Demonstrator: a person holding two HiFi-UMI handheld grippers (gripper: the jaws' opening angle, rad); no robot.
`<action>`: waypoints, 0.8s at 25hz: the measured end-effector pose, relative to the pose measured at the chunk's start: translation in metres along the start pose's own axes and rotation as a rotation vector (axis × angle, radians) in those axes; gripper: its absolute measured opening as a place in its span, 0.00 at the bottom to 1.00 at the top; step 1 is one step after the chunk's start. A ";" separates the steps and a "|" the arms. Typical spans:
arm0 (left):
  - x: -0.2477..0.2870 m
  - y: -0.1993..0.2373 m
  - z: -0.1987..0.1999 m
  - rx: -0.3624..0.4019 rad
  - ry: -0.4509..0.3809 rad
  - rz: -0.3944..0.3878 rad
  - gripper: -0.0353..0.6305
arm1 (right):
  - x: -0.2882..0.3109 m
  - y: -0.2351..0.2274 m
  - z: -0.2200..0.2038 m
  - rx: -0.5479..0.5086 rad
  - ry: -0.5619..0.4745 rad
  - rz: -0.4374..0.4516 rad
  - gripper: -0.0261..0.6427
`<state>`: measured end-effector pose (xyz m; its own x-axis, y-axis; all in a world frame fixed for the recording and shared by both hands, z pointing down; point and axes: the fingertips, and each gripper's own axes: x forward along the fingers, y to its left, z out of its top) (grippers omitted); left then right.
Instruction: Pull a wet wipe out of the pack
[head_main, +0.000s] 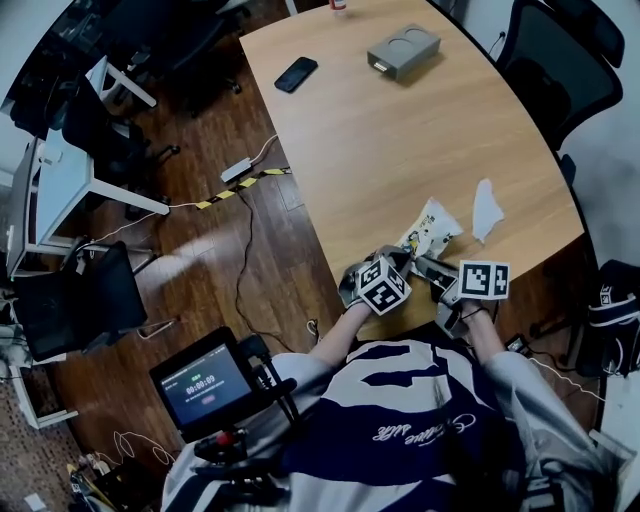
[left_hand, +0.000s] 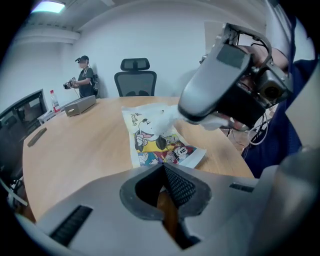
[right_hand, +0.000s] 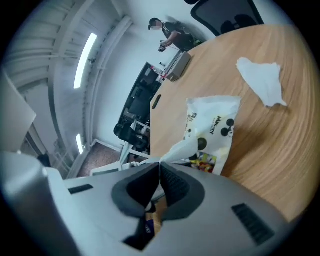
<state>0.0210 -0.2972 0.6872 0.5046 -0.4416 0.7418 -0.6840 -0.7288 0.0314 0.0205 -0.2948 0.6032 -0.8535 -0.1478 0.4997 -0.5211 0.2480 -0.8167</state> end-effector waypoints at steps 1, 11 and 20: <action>0.000 0.000 0.000 -0.001 0.000 0.001 0.06 | -0.002 0.006 -0.003 0.008 0.000 0.026 0.05; -0.018 0.004 0.007 -0.130 -0.165 -0.012 0.06 | -0.024 0.011 -0.021 -0.004 -0.054 0.013 0.05; -0.074 0.001 -0.011 -0.371 -0.311 -0.041 0.06 | -0.046 0.021 -0.051 0.014 -0.180 -0.008 0.05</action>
<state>-0.0231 -0.2591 0.6399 0.6301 -0.5929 0.5014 -0.7732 -0.5385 0.3350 0.0487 -0.2341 0.5781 -0.8357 -0.3189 0.4472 -0.5265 0.2334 -0.8175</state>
